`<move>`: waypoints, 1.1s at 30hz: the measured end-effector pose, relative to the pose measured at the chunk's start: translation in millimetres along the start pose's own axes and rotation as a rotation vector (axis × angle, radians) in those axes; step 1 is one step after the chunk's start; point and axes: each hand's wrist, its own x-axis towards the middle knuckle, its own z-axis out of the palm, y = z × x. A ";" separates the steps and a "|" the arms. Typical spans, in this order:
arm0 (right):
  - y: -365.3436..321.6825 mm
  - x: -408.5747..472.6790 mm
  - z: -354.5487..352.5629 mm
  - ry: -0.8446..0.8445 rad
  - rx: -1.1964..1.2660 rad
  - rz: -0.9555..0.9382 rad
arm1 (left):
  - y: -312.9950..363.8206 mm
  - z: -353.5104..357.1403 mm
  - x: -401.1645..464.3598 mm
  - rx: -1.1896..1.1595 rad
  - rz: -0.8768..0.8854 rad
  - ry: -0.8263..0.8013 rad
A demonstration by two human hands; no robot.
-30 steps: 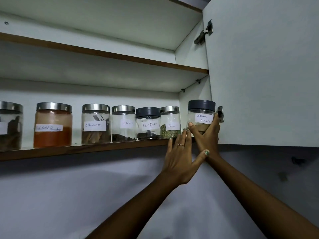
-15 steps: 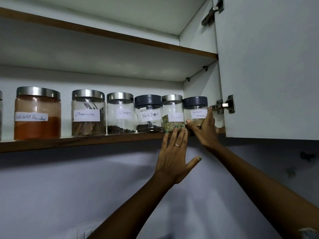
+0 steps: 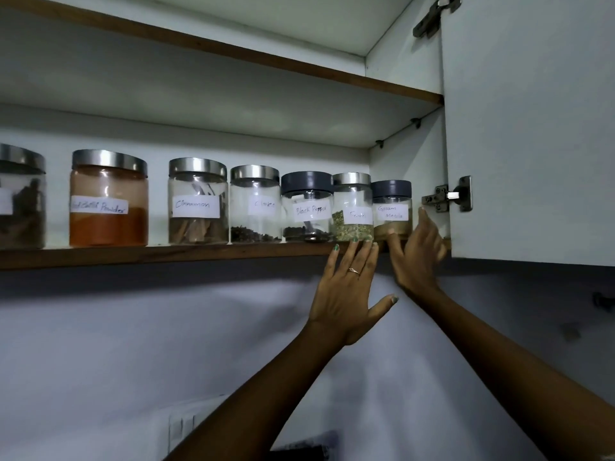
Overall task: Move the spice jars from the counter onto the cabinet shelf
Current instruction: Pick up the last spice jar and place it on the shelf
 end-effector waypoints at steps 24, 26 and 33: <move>-198.4 -414.6 60.1 -0.801 0.420 -0.054 | -124.3 -147.3 -386.0 -0.163 -0.495 -0.230; -207.4 -447.1 72.6 -0.889 0.342 -0.048 | -141.7 -148.0 -416.5 -0.138 -0.526 -0.299; -218.6 -564.3 104.3 -1.290 0.103 0.084 | -188.6 -126.9 -534.4 -0.172 -0.661 -0.726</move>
